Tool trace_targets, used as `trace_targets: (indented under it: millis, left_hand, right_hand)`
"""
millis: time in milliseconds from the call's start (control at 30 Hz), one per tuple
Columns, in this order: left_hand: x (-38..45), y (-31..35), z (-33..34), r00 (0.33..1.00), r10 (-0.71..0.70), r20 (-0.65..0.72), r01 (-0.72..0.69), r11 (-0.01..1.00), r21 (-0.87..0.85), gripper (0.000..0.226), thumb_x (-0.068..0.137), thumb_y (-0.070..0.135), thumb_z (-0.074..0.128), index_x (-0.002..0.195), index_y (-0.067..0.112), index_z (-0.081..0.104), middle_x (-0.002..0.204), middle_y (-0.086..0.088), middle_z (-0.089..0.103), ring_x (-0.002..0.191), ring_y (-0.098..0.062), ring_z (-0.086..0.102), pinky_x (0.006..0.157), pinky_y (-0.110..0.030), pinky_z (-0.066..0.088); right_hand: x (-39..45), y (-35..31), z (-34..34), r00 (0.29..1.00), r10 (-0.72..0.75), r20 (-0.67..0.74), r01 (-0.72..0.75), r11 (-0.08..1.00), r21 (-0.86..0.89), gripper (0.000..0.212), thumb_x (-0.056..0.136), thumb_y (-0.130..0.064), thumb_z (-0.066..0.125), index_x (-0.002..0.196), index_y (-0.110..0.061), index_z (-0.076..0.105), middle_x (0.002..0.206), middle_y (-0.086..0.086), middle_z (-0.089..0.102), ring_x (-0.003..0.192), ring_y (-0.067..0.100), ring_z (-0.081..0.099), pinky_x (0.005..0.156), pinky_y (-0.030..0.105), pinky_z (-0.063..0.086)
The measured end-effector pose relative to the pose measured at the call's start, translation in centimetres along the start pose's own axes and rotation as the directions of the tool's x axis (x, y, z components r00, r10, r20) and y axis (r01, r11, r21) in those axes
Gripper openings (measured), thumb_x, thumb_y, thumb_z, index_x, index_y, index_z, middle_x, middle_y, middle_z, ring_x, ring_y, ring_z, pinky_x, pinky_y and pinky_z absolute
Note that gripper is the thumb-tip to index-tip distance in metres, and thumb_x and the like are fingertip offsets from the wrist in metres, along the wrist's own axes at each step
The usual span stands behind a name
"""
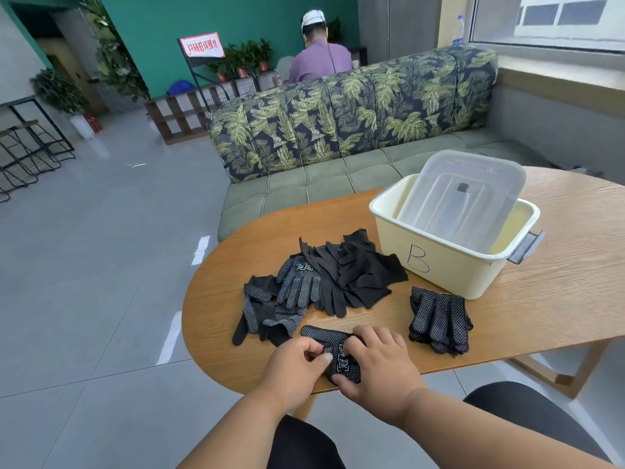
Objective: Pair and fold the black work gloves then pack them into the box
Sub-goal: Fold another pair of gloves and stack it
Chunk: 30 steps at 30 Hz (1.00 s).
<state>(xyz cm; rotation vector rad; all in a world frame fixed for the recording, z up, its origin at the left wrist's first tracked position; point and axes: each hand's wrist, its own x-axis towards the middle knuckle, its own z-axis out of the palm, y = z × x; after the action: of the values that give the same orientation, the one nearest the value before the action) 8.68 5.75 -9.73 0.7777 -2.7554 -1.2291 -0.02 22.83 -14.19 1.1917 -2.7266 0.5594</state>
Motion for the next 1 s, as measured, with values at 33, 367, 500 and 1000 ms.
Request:
trace_targets:
  millis: [33,367,500,1000]
  left_hand:
    - [0.1,-0.1,0.4,1.0,-0.008,-0.018,0.008,1.0,0.007,0.009,0.09,0.039,0.074,0.089,0.03,0.073,0.091,0.012,0.072,0.084,0.002,0.065,0.082,-0.02,0.053]
    - [-0.7,0.4,2.3,0.925,0.248,-0.286,-0.105,0.894,0.436,0.025,0.08,0.048,0.079,0.086,0.039,0.056,0.089,0.021,0.052,0.093,-0.01,0.048,0.083,-0.029,0.045]
    - [-0.4,-0.2,2.6,0.891,0.404,-0.208,-0.225,0.79,0.571,0.028,0.072,0.045,0.087,0.07,0.036,0.061,0.077,0.02,0.057,0.085,-0.012,0.052,0.072,-0.031,0.046]
    - [-3.5,0.3,5.4,0.921,0.386,-0.057,-0.237,0.669,0.705,0.078,0.062,0.066,0.059,0.136,0.039,0.059,0.108,0.001,0.058,0.102,-0.028,0.056,0.101,-0.054,0.039]
  right_hand:
    - [0.0,0.0,0.0,1.0,0.001,0.001,-0.001,1.0,-0.003,0.051,0.077,-0.076,0.055,0.101,-0.032,0.059,0.116,-0.005,0.058,0.104,0.026,0.055,0.087,0.045,0.046]
    - [0.3,0.4,-0.6,0.995,0.01,-0.096,-0.001,0.996,0.093,0.023,0.098,-0.043,0.042,0.095,-0.037,0.064,0.105,-0.018,0.065,0.096,0.019,0.06,0.081,0.039,0.047]
    - [0.6,1.1,-1.0,0.995,0.042,-0.096,-0.041,0.999,0.008,0.024,0.081,-0.028,0.068,0.105,-0.032,0.069,0.111,-0.009,0.07,0.099,0.022,0.065,0.083,0.041,0.053]
    - [1.9,-0.1,-5.6,0.837,0.401,0.373,-0.496,0.844,0.205,0.057,0.091,-0.046,0.058,0.144,-0.031,0.045,0.114,-0.004,0.072,0.104,0.02,0.068,0.086,0.032,0.053]
